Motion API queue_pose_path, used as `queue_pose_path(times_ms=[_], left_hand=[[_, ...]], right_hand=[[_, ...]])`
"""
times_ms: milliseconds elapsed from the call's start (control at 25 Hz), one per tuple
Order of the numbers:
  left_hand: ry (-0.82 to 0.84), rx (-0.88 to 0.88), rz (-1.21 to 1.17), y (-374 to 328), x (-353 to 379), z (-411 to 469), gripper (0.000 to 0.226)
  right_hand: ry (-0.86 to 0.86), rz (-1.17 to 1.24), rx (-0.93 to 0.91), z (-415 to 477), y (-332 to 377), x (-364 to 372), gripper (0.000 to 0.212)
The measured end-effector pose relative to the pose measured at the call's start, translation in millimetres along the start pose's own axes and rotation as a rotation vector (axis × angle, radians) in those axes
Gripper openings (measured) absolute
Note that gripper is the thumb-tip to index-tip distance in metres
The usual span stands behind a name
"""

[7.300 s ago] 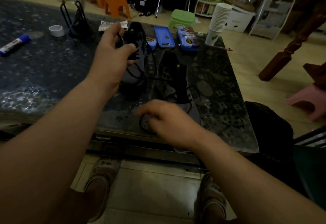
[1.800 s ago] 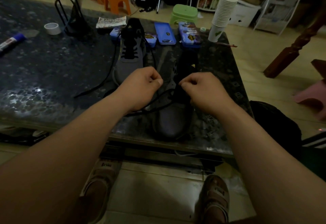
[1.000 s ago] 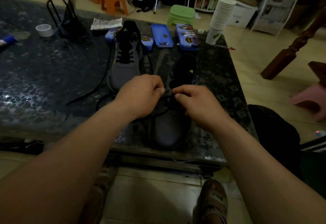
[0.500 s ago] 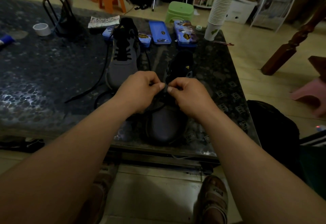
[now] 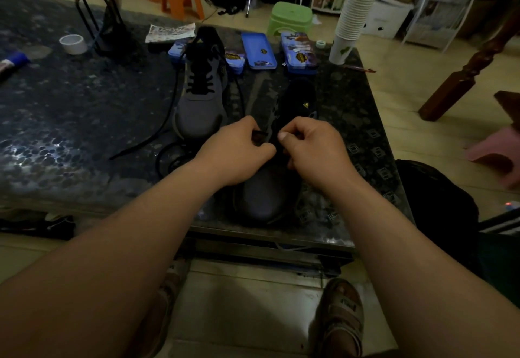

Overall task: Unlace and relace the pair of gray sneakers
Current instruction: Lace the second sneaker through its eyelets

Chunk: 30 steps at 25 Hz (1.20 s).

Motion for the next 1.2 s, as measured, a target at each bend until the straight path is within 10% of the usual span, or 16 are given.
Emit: queue_pose_path(times_ms=[480, 640, 920, 1200], left_hand=[[0.097, -0.035, -0.012, 4, 8, -4, 0.036], [0.086, -0.050, -0.127, 6, -8, -4, 0.045], [0.038, 0.056, -0.018, -9, 6, -2, 0.039], [0.012, 0.036, -0.032, -3, 5, 2, 0.031]], right_hand=[[-0.177, 1.362, 0.503, -8, -41, -31, 0.026], [-0.188, 1.083, 0.442, -3, -40, -27, 0.018], [0.098, -0.445, -0.134, -2, 10, 2, 0.015], [0.007, -0.069, 0.130, -4, -12, -40, 0.015]])
Point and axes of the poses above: each hand's wrist, its own z-axis towards the middle knuckle, its own x-axis out of the palm, y = z × x, the point moved 9 cm from there along z, towards the middle knuckle, and after that the axes turned 8 degrees about -z, right-handed, at the moved point
